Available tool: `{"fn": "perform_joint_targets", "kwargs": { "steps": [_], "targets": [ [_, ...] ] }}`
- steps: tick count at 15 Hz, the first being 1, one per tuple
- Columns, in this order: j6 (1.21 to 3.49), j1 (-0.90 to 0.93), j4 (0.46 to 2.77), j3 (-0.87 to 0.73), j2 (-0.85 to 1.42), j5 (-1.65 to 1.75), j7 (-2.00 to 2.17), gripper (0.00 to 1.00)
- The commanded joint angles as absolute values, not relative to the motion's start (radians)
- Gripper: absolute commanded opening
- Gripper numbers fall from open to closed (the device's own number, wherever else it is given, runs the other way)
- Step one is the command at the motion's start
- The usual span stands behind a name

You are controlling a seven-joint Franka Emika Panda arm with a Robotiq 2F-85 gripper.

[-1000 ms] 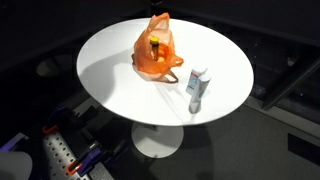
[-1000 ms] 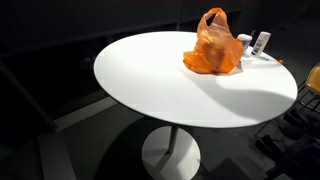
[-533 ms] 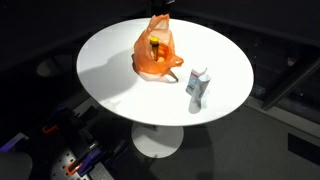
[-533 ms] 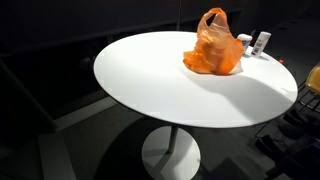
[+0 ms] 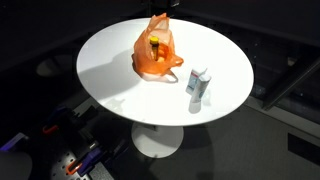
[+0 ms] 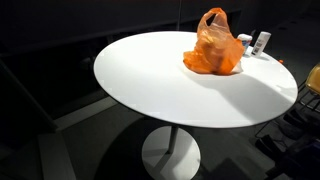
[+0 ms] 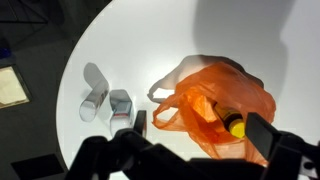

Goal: Pick up the brown medicine bottle with a yellow lid from the orange plastic bag and put it on the table

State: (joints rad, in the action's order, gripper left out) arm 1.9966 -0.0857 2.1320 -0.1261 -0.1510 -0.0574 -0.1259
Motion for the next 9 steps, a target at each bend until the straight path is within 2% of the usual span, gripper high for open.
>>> {"fn": "perform_joint_targets", "kwargs": {
  "steps": [1, 9],
  "targets": [
    [1.993, -0.089, 2.129, -0.123, -0.150, -0.058, -0.127, 1.00],
    [2.061, -0.085, 2.027, -0.106, 0.041, -0.061, 0.008, 1.00]
  ]
}}
